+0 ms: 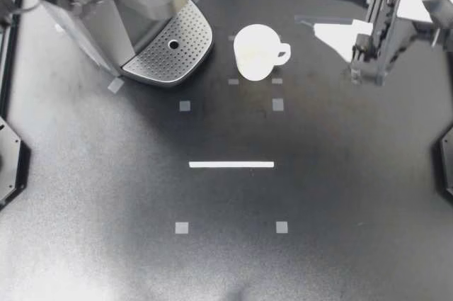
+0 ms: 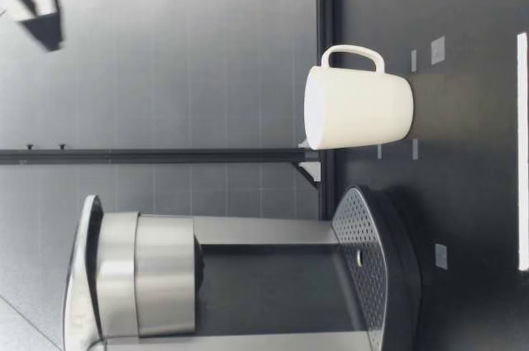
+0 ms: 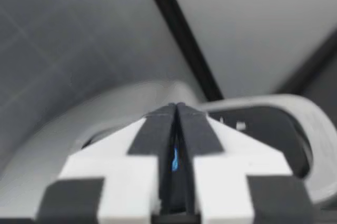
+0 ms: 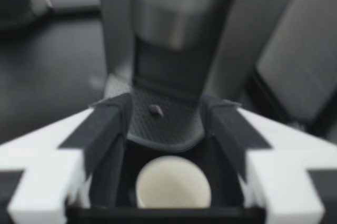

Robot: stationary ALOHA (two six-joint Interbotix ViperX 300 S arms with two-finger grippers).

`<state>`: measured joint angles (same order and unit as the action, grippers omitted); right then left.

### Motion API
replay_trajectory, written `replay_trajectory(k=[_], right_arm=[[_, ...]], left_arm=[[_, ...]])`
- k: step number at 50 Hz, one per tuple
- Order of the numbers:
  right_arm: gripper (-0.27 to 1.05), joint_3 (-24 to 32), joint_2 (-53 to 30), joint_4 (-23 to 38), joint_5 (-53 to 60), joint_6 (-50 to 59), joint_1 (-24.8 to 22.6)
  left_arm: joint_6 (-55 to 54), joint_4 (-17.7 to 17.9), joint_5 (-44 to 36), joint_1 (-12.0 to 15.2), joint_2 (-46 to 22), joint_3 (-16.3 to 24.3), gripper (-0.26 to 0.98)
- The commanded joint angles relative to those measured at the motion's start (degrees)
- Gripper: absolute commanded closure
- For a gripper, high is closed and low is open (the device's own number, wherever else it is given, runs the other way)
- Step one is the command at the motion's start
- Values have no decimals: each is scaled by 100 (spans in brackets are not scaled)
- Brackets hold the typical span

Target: Place the coffee capsule inside the capsule container, then place the cup onto the center of the cup tray.

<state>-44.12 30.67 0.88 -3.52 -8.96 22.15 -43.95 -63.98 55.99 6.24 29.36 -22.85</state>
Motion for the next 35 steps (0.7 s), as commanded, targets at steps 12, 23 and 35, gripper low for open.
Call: replay_trajectory(k=[12,23,35], right_arm=[[22,879,-905,202,-2013,-598,325],[22,1354,-1652,-264,-2760,-1512,545],[22,1433,-2303,-1881,-3023,-3226,1020]], left_arm=[[1151,1556,1072,-88,97,888,62],[1195,1626,1063,-97,325,809,62],[1204,1793,1028,-88,580,721,62]])
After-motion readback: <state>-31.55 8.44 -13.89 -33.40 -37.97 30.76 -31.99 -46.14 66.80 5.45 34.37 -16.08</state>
